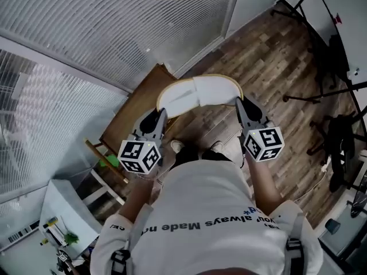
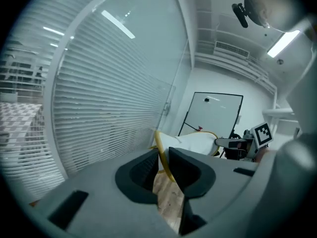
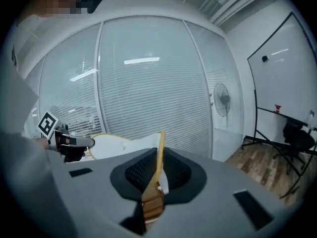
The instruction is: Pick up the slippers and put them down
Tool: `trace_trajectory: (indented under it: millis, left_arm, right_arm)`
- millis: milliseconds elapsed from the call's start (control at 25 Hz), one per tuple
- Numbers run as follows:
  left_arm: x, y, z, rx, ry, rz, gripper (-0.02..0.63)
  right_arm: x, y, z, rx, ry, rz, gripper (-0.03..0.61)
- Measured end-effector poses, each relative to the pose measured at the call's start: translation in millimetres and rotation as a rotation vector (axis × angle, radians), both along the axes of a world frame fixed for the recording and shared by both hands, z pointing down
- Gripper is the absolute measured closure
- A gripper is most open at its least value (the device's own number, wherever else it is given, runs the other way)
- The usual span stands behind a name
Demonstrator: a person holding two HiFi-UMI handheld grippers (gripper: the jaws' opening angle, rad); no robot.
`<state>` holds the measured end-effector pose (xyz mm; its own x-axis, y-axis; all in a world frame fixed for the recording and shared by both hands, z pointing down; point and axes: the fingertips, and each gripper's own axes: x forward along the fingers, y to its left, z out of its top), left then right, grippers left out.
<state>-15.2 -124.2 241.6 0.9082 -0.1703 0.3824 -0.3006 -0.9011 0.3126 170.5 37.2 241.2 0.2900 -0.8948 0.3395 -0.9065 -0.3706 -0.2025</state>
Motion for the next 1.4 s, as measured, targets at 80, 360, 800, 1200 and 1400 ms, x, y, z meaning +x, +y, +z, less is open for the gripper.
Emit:
trace_trajectory:
  millis: [80,360,800,1200,1400]
  left_arm:
    - [27.0,25.5,1.2,0.001,0.002,0.056,0.543]
    - [121.2,123.9,3.5,0.006,0.001,0.241,0.543]
    - [208.2,236.5,6.9,0.008,-0.002,0.46,0.545]
    - [233.5,256.0,8.9,0.011,-0.012,0.576,0.545]
    - [234.4,242.0,5.7,0.013,-0.011,0.588,0.545]
  right_arm:
    - [16.7,36.2,-0.1,-0.001,0.003,0.056,0.537]
    - [74.5,164.6,1.4,0.008,0.001,0.241,0.537]
    - [110.2,303.9,2.8,0.011,0.001,0.466,0.537]
    - [106.4,332.8,7.5,0.014,-0.019,0.587,0.537]
    - [106.3,320.6,5.9,0.021,-0.019,0.598,0.537]
